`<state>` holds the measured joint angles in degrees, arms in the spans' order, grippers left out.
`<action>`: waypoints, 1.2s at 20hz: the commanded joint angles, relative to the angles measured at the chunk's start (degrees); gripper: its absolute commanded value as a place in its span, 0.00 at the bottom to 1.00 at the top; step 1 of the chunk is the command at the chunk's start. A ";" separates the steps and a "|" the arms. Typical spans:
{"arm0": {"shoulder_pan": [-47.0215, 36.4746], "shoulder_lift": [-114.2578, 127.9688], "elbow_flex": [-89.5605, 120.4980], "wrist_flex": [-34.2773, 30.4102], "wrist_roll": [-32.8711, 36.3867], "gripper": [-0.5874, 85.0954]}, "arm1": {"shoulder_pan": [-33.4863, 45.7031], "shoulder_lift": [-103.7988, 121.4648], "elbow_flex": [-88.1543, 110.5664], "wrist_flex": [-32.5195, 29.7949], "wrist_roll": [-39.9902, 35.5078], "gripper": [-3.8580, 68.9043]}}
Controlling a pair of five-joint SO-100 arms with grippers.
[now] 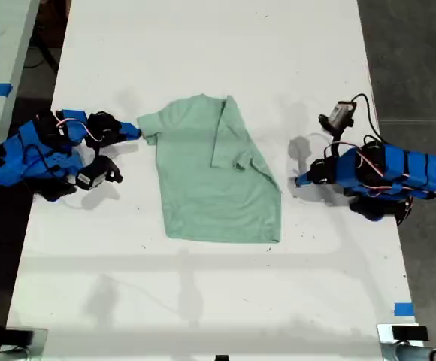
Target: Fold t shirt
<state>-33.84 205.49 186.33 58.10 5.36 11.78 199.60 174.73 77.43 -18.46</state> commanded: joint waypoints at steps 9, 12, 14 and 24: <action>0.62 0.53 2.37 -1.14 1.85 0.00 | 1.58 0.79 2.02 1.49 1.23 0.05; 0.53 0.53 2.37 -1.67 2.64 0.00 | 0.88 0.79 2.02 1.49 0.44 0.03; 0.79 0.53 2.37 -2.11 3.43 0.00 | 0.44 0.79 2.02 1.49 0.44 0.03; 0.79 0.53 2.37 -2.02 3.60 0.00 | 0.00 0.79 2.64 0.26 0.09 0.03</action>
<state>-33.93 205.49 186.33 56.87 8.26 12.04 199.60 174.73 78.75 -17.23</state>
